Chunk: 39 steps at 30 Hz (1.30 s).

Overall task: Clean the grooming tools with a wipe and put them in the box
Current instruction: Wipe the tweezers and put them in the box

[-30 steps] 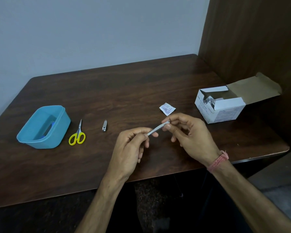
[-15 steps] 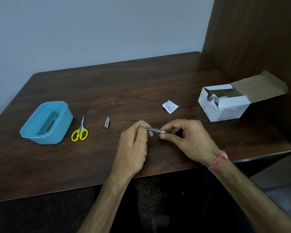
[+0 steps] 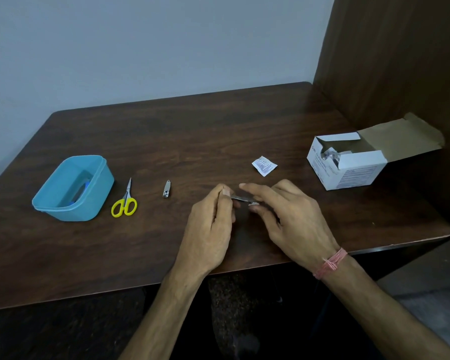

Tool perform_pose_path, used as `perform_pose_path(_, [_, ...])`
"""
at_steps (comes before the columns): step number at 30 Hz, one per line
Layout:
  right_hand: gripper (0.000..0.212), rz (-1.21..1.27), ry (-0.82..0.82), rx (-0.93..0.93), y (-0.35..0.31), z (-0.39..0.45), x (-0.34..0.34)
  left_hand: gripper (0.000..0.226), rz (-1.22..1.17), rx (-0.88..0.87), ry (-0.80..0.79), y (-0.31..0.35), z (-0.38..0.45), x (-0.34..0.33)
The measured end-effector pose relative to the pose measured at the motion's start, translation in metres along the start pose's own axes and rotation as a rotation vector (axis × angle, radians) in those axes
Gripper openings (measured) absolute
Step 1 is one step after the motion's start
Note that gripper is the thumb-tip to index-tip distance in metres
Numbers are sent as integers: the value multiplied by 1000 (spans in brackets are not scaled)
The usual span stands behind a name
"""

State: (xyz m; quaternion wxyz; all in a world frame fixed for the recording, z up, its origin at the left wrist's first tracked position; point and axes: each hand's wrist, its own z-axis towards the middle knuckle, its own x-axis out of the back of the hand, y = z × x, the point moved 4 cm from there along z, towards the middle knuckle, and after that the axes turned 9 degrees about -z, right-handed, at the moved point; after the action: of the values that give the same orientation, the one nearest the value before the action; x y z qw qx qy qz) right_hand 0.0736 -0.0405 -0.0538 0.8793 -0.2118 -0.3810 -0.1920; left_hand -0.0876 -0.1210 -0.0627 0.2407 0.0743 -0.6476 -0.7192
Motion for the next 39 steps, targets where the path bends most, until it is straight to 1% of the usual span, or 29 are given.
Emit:
perform_pose_path(2, [44, 51, 20, -43, 4, 0, 0, 42, -55, 47, 7, -2, 2, 0])
perform_pose_path(3, [42, 111, 24, -100, 8, 0, -1, 41, -95, 72, 15, -3, 2, 1])
perform_pose_path(5, [38, 279, 19, -263, 17, 1, -3, 41, -157, 100, 32, -3, 4, 2])
perform_pose_path(7, [28, 465, 23, -423, 26, 2, -5, 41, -174, 101, 34, -2, 4, 2])
perform_pose_path(10, [19, 710, 2, -553, 36, 4, -5, 40, -170, 100, 14, -3, 4, 1])
perform_pose_path(13, [16, 794, -72, -548, 37, 4, -6, 41, -193, 104, 5, -3, 5, 1])
perform_pose_path(16, [16, 789, -125, -515, 34, 3, -8, 47, -266, 101, 6, -2, 4, 3])
perform_pose_path(19, [18, 768, -130, -495, 33, 2, -10, 50, -304, 98, 2, 0, 3, 4])
perform_pose_path(21, [18, 769, -101, -485, 35, 1, -10, 48, -307, 102, 4, 0, 4, 4])
perform_pose_path(24, [18, 780, -48, -518, 41, -1, -9, 44, -309, 107, 19, -2, 5, 4])
perform_pose_path(27, [18, 799, -18, -523, 41, 0, -7, 44, -326, 101, 38, -3, 6, 4])
perform_pose_path(31, [17, 843, 71, -570, 42, 0, -4, 44, -345, 96, 66, -4, 7, 5])
perform_pose_path(36, [11, 810, 122, -599, 42, -1, -2, 40, -318, 55, 31, -4, 7, 5])
perform_pose_path(39, [13, 817, 113, -577, 43, -1, -1, 36, -266, 38, -7, -3, 6, 4])
